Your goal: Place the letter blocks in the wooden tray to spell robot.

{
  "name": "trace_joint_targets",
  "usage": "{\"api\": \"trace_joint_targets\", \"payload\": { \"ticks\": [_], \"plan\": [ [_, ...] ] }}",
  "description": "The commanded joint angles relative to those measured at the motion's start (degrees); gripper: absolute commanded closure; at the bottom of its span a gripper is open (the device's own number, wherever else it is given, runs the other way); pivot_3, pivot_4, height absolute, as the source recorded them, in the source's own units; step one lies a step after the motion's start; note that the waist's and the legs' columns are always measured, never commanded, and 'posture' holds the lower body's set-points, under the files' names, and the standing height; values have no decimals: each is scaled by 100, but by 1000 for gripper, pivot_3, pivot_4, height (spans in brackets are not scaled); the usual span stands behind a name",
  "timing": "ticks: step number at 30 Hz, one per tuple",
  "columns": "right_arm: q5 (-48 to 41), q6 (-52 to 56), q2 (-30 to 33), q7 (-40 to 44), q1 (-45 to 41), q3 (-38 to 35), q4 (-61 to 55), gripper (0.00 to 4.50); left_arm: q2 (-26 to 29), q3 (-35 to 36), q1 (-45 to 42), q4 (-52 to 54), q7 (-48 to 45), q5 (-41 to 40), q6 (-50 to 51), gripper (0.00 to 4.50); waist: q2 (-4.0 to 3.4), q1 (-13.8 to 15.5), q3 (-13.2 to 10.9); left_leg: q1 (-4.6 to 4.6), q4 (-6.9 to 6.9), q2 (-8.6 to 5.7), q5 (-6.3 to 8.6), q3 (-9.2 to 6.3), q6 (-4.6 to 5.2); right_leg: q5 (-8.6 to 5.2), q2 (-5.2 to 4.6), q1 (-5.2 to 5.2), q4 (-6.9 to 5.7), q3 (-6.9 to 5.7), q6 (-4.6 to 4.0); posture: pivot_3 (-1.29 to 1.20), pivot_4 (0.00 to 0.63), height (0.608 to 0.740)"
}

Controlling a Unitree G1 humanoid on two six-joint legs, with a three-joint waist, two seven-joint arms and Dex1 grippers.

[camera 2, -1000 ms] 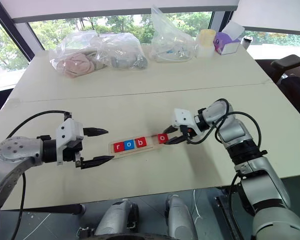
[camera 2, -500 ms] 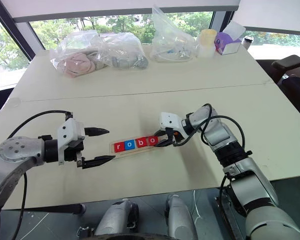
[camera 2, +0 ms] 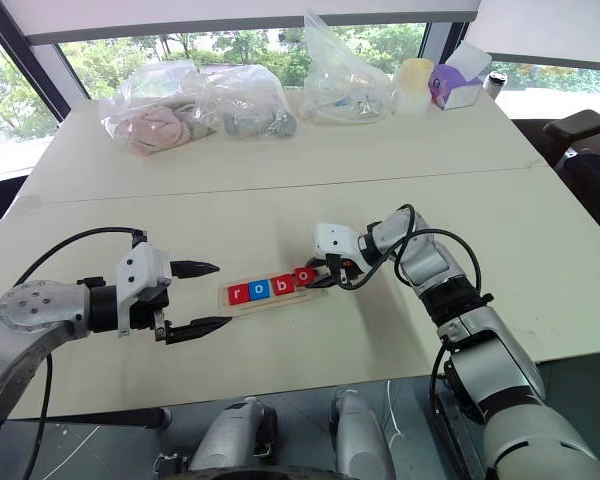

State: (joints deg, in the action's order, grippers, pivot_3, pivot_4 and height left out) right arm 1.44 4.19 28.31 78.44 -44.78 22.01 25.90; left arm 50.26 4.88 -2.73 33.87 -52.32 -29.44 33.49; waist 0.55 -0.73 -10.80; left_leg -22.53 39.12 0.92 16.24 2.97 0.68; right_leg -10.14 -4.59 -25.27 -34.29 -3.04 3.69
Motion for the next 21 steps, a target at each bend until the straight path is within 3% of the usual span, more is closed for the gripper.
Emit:
{"api": "trace_joint_targets", "payload": {
  "ticks": [1,21],
  "plan": [
    [-9,-138,-23,74,-130,-10,-49,3373,-10,132,14,138,12,-88,-41,0,0,-1,0,0,0,0,0,0,0,0,0,0,0,0,0,0,150,740],
    [-122,52,-8,242,-226,-110,-274,3373,-97,31,-178,126,86,-74,31,0,0,-2,0,0,-1,0,0,0,0,0,0,-1,1,0,0,0,150,740]
  ]
}}
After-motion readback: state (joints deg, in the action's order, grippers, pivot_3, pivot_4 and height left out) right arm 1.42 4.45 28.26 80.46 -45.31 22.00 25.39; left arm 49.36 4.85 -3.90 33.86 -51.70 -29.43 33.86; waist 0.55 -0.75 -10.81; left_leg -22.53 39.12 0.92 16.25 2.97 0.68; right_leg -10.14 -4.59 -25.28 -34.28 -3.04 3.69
